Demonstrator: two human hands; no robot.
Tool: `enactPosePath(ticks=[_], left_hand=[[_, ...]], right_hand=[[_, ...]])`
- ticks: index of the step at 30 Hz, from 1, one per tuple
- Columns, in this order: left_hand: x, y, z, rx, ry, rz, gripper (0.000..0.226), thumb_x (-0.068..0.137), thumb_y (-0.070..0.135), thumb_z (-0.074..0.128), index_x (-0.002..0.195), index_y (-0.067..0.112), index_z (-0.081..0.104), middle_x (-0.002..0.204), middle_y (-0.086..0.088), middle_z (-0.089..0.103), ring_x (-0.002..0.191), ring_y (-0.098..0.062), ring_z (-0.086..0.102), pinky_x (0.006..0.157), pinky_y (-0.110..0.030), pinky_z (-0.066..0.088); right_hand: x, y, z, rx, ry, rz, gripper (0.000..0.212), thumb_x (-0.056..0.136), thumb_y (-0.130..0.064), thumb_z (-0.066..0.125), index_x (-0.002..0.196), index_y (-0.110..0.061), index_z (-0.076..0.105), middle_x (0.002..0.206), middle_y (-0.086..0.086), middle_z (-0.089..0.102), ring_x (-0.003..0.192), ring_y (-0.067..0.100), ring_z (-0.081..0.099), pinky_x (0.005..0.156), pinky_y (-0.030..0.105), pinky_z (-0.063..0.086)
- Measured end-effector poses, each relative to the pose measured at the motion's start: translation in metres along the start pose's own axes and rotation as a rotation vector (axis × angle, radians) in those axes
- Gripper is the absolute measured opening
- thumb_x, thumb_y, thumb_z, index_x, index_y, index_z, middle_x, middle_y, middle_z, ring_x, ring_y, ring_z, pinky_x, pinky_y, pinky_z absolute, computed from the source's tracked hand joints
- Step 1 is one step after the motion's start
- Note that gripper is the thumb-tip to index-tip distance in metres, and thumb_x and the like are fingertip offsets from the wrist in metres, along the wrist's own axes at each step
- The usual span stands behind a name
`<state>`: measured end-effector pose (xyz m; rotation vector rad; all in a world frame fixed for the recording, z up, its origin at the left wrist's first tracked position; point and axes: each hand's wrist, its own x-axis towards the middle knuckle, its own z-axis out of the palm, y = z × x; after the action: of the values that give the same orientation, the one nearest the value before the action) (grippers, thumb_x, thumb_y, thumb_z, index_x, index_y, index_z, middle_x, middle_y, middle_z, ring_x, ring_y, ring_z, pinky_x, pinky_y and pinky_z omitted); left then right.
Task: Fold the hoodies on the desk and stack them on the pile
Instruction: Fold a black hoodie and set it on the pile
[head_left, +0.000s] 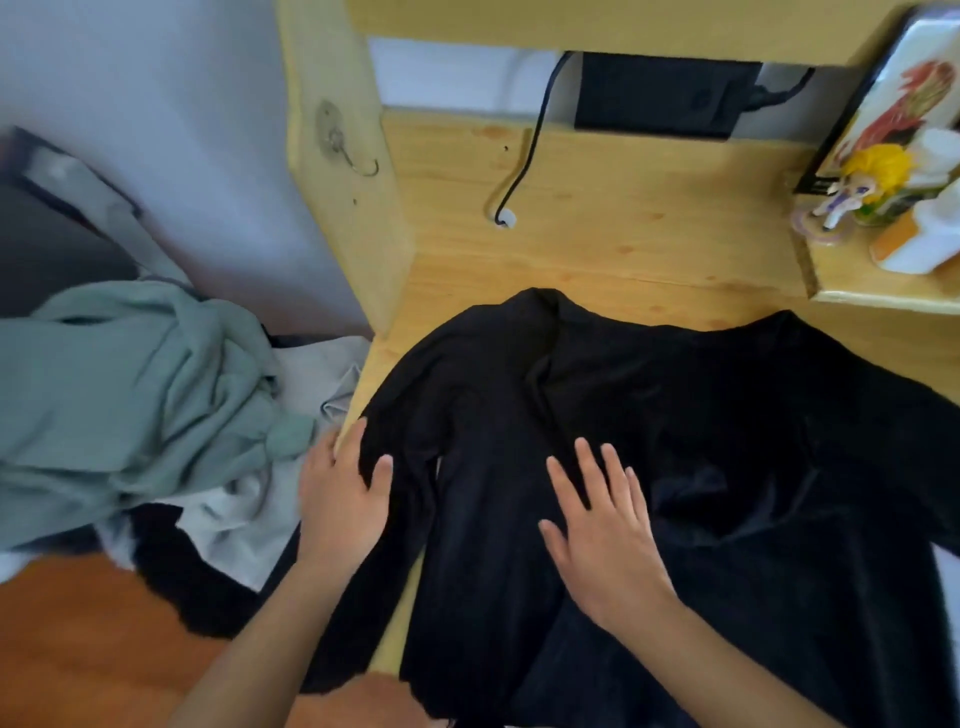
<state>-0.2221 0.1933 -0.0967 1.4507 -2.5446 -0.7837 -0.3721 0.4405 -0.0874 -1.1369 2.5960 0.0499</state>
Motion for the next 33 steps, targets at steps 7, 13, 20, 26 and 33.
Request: enactPosePath(ticks=[7, 13, 20, 26, 33], left_hand=[[-0.137, -0.146, -0.032, -0.653, -0.277, -0.684, 0.077, 0.09, 0.04, 0.075, 0.152, 0.019, 0.034, 0.136, -0.009, 0.057, 0.123, -0.028, 0.056, 0.106, -0.045, 0.043], [-0.139, -0.181, -0.029, -0.646, -0.528, -0.567, 0.038, 0.094, 0.027, 0.069, 0.13, 0.034, 0.057, 0.135, 0.006, 0.062, 0.13, -0.018, 0.054, 0.108, -0.037, 0.04], [-0.127, -0.177, -0.105, -1.474, 0.124, -0.817, 0.033, 0.089, 0.011, 0.049, 0.1, 0.016, 0.08, 0.111, -0.007, 0.075, 0.09, -0.022, 0.073, 0.072, -0.032, 0.062], [-0.078, -0.147, -0.189, -1.717, 0.356, -0.606, 0.036, 0.092, 0.021, 0.059, 0.127, 0.017, 0.061, 0.144, -0.01, 0.06, 0.106, -0.021, 0.07, 0.083, -0.033, 0.059], [-0.058, 0.069, -0.234, -1.515, -0.184, 0.092, 0.015, 0.102, 0.008, 0.053, 0.09, 0.018, 0.053, 0.095, -0.007, 0.064, 0.086, -0.021, 0.065, 0.074, -0.036, 0.054]], right_hand=[[-0.046, -0.028, 0.023, 0.022, -0.248, 0.019, 0.074, 0.104, -0.057, 0.026, 0.16, -0.028, -0.011, 0.167, 0.008, -0.021, 0.154, 0.033, -0.018, 0.126, 0.048, 0.003], [-0.07, -0.008, 0.042, -0.09, -0.266, 0.011, 0.086, 0.082, -0.077, -0.011, 0.155, -0.033, -0.019, 0.166, 0.002, -0.022, 0.153, 0.029, -0.019, 0.125, 0.051, 0.004], [-0.076, -0.001, 0.031, -0.049, -0.392, 0.086, 0.089, 0.089, -0.081, 0.014, 0.158, -0.033, -0.015, 0.165, -0.002, -0.028, 0.153, 0.029, -0.023, 0.124, 0.052, 0.001], [-0.052, -0.025, -0.012, 0.172, -0.523, 0.237, 0.081, 0.096, -0.058, 0.051, 0.161, -0.027, 0.015, 0.17, 0.003, 0.001, 0.155, 0.032, 0.007, 0.124, 0.045, 0.018], [-0.036, -0.136, -0.166, 0.942, -0.179, -0.256, 0.102, 0.082, -0.037, 0.08, 0.16, -0.031, 0.014, 0.162, -0.011, 0.029, 0.141, 0.0, 0.035, 0.111, 0.024, 0.036]])
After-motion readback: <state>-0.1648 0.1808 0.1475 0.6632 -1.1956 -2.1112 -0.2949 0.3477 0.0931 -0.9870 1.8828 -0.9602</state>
